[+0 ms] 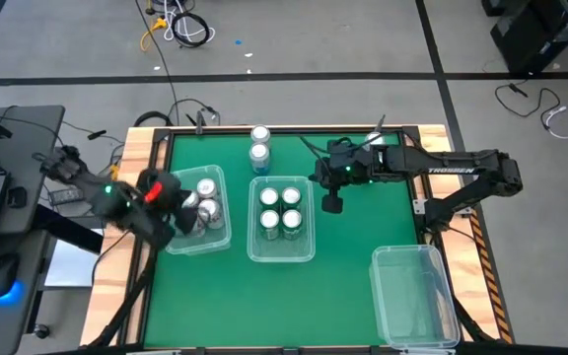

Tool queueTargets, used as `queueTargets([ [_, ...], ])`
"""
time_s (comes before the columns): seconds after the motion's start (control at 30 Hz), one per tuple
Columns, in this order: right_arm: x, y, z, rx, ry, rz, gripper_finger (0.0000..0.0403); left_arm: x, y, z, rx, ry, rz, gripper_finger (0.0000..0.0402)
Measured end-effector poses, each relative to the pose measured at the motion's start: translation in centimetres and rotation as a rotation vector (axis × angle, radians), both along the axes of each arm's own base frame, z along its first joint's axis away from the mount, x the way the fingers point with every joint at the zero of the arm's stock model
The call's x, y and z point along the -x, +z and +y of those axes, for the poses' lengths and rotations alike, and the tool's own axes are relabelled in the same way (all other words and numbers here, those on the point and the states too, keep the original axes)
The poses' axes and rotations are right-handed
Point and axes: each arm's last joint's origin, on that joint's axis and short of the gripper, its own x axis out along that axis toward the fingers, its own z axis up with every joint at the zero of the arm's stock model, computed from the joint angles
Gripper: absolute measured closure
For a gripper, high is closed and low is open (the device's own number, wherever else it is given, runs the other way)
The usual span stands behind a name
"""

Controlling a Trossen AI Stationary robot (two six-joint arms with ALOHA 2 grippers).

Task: Sort soda cans
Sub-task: Adjust the left bin

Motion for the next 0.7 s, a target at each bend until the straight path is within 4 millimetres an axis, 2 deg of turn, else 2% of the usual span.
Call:
queueTargets([
  [0.2,0.1,0.0,-0.9,0.009,-0.021,-0.003,0.0403,-1.9,0.7,2.1,0.013,-0.05,0.016,0.0402],
  [0.4,0.2,0.0,-1.2,0.009,-0.031,0.004,0.0403,-4.1,0.2,4.3,-0.003,-0.061,0.125,0.0402],
  [0.53,0.2,0.0,-1.2,0.017,-0.021,0.012,0.0403,-5.0,-1.1,5.8,-0.003,-0.05,0.178,0.0402],
  [0.7,0.2,-0.1,-1.2,0.02,-0.017,0.016,0.0403,-6.0,-3.9,7.6,0.041,-0.085,0.185,0.0402],
])
